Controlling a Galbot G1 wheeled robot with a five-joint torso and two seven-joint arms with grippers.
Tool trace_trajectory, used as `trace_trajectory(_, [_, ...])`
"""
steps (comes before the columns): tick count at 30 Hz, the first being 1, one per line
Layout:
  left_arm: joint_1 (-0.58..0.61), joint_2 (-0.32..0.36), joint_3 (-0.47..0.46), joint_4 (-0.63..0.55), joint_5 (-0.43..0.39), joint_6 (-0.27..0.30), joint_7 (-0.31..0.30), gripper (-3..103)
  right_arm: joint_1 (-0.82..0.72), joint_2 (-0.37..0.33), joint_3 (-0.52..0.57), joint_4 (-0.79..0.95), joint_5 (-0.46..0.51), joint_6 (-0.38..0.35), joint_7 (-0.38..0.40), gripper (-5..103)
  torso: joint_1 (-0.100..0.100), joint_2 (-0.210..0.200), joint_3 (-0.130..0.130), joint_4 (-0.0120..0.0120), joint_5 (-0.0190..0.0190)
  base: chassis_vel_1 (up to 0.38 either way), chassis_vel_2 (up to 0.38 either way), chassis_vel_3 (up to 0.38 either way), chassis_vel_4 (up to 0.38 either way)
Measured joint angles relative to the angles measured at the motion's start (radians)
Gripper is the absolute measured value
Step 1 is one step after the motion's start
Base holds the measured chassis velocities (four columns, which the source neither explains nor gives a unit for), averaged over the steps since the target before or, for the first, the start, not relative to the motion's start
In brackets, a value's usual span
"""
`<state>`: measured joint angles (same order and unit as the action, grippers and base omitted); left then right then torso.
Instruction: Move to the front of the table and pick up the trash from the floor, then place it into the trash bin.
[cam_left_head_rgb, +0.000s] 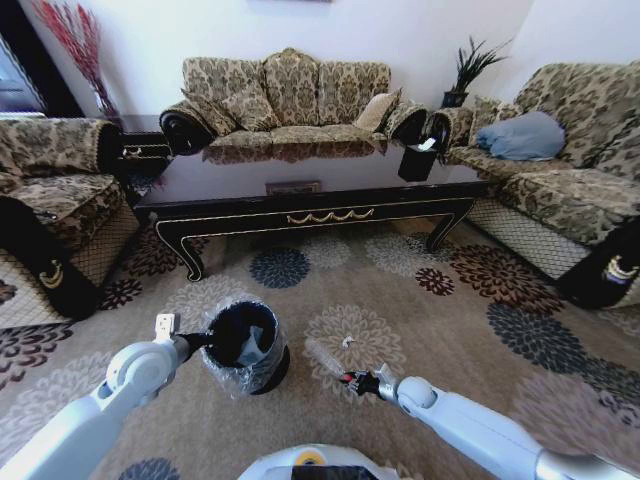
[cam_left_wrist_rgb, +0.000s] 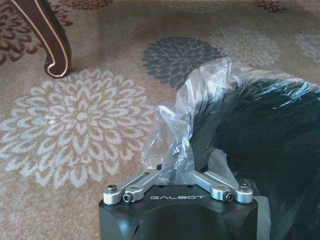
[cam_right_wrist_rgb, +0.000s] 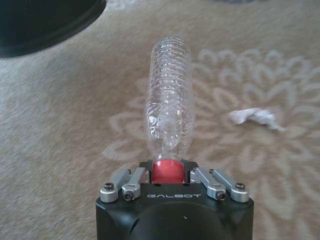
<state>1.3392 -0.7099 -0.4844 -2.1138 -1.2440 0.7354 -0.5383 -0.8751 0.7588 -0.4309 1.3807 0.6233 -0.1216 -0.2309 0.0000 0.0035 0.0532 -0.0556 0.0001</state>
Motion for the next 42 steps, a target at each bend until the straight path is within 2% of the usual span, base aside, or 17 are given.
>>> trace_trajectory(3, [-0.009, -0.001, 0.017, 0.000, 0.005, 0.000, -0.004, 3, -0.023, -0.014, 0.047, 0.018, -0.005, 0.000, 0.002, 30, 0.000, 0.000, 0.000, 0.0004, 0.0000, 0.000, 0.000, 0.000, 0.000])
trace_trajectory(11, [-0.077, -0.008, 0.078, 0.003, 0.007, 0.000, -0.027, 3, -0.121, -0.108, 0.221, 0.107, -0.005, -0.001, 0.004, 30, 0.000, 0.000, 0.000, -0.0001, 0.0001, 0.000, 0.000, 0.000, 0.000])
trace_trajectory(15, [-0.120, 0.018, 0.143, 0.013, 0.036, 0.000, -0.022, 3, -0.249, -0.155, 0.388, 0.183, -0.010, 0.008, 0.001, 30, 0.000, 0.000, 0.000, 0.0000, 0.0002, 0.000, 0.000, 0.000, 0.000])
trace_trajectory(16, [-0.120, 0.018, 0.143, 0.013, 0.036, 0.000, -0.022, 3, -0.249, -0.155, 0.388, 0.183, -0.010, 0.008, 0.001, 30, 0.000, 0.000, 0.000, 0.0000, 0.0002, 0.000, 0.000, 0.000, 0.000])
trace_trajectory(19, [-0.144, 0.020, 0.176, 0.016, 0.062, 0.000, -0.015, 3, -0.354, -0.195, 0.494, 0.262, -0.020, 0.024, 0.002, 30, 0.000, 0.000, 0.000, 0.0002, 0.0001, 0.000, 0.000, 0.000, 0.000])
trace_trajectory(23, [-0.157, 0.004, 0.198, 0.013, 0.068, 0.000, -0.017, 3, -0.421, -0.233, 0.558, 0.343, -0.025, 0.043, 0.010, 30, 0.000, 0.000, 0.000, -0.0005, -0.0003, 0.000, 0.000, 0.000, 0.000])
trace_trajectory(28, [-0.144, -0.009, 0.201, 0.002, 0.086, 0.000, -0.024, 3, -0.423, -0.277, 0.581, 0.462, 0.015, 0.036, 0.031, 30, 0.000, 0.000, 0.000, 0.0007, -0.0002, 0.000, 0.000, 0.000, 0.000])
trace_trajectory(34, [-0.152, -0.022, 0.218, -0.004, 0.086, 0.000, -0.040, 3, -0.411, -0.302, 0.602, 0.571, 0.059, 0.016, 0.057, 30, 0.000, 0.000, 0.000, 0.0002, -0.0002, 0.000, 0.000, 0.000, 0.000])
trace_trajectory(42, [-0.260, -0.038, 0.361, 0.025, 0.081, 0.000, -0.068, 3, -0.480, -0.291, 0.724, 0.705, 0.091, 0.006, 0.081, 30, 0.000, 0.000, 0.000, 0.0000, 0.0002, 0.000, 0.000, 0.000, 0.000])
